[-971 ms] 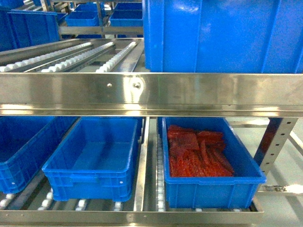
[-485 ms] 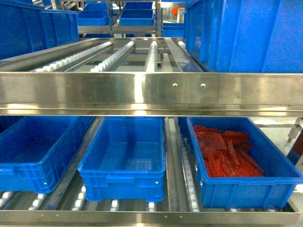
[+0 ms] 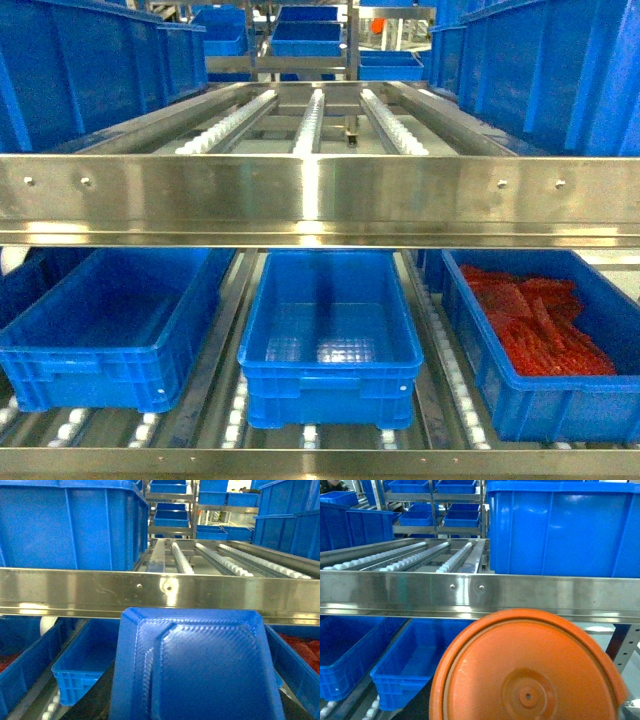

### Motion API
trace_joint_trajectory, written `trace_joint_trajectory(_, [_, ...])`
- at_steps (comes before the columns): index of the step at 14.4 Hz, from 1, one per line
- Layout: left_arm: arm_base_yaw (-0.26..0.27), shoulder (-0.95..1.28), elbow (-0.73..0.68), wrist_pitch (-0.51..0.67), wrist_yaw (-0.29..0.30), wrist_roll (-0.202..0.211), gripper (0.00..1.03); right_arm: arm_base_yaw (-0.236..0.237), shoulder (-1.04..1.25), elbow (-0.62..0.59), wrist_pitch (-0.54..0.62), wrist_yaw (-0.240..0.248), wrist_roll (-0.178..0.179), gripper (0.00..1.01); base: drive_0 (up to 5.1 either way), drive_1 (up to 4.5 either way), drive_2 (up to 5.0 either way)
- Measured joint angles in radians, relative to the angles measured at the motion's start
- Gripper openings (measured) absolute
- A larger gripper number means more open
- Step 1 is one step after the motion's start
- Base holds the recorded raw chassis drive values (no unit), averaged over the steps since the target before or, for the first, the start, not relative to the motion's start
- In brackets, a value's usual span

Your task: Sort blue parts and orange caps into right shelf containers

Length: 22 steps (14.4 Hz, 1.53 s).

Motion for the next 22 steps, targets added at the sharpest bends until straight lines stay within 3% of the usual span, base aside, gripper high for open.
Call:
trace_joint_trajectory(13, [0.0,0.0,0.0,0.0,0.001,0.0,0.42,0.0,0.0,0.0,-0.002,0.0,0.0,0.44,-4.9,2.46,2.5])
trace_joint_trajectory(22, [0.0,0.0,0.0,0.001,0.0,0.0,0.42,0.0,0.0,0.0,-0.002,-0.003,0.0,0.44,0.0,0.0,0.0])
